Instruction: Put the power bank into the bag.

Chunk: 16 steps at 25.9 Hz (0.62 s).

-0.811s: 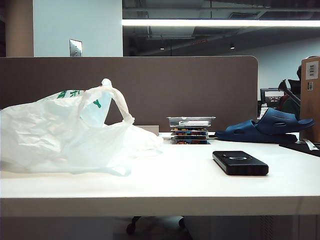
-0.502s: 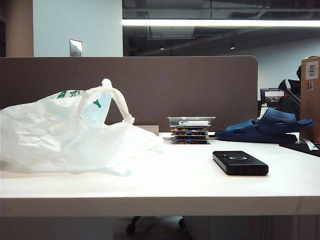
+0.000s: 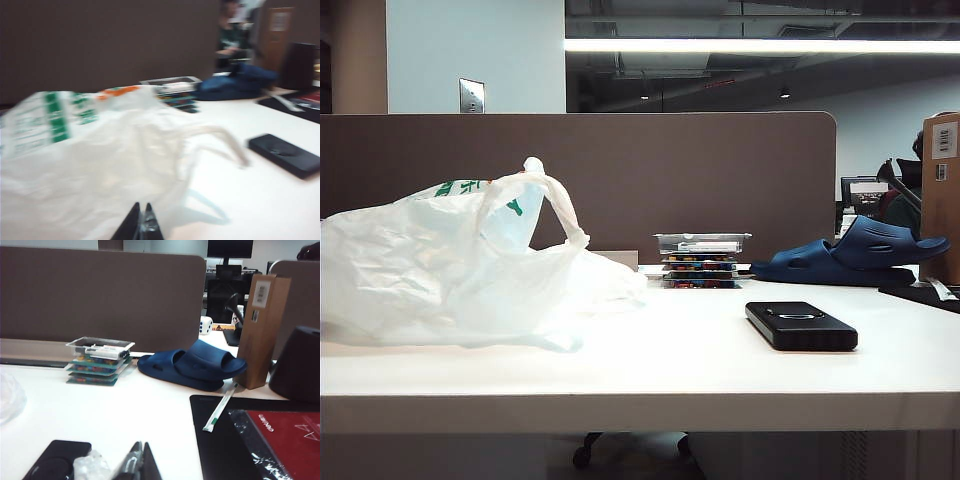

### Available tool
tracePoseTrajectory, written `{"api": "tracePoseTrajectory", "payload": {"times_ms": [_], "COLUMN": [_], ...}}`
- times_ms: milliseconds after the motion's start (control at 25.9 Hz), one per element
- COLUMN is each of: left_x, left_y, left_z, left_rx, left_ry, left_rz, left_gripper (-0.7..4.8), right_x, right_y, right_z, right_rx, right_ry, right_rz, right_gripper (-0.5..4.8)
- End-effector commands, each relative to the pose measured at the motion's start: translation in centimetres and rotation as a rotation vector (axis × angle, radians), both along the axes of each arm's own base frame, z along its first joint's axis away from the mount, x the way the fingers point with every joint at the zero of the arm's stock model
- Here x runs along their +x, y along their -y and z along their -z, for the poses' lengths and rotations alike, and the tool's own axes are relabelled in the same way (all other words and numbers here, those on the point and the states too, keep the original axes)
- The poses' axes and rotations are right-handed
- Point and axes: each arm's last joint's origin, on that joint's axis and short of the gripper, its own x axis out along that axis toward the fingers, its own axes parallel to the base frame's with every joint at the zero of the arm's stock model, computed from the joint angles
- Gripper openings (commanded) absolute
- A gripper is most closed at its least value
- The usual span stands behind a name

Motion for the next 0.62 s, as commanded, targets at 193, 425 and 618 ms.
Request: {"api": "tracePoseTrajectory", "payload": {"times_ms": [193,425,618], "left_x": [-0.4,-0.4,-0.4], "left_y": [0.5,0.6,0.6], "left_z": [-0.1,0.1,0.3], "left_rx": [0.000,0.000,-0.007], "left_ry": [-0.017,-0.043,-0.062], "left_rz": [0.206,0.242,0.242], "left_gripper": [-0.06,-0.06,-0.06], "right_x": [-3.1,-4.0,-2.3], "right_y": [-0.2,-0.3,-0.4], "right_z": [-6.2,-12.0,-16.8], "right_rx": [0.034,0.042,0.053], "right_ry": [-0.034,-0.155,-0.318], "right_rz": [-0.005,-0.009,-0.085], "right_gripper": [-0.09,-0.09,-0.09]}}
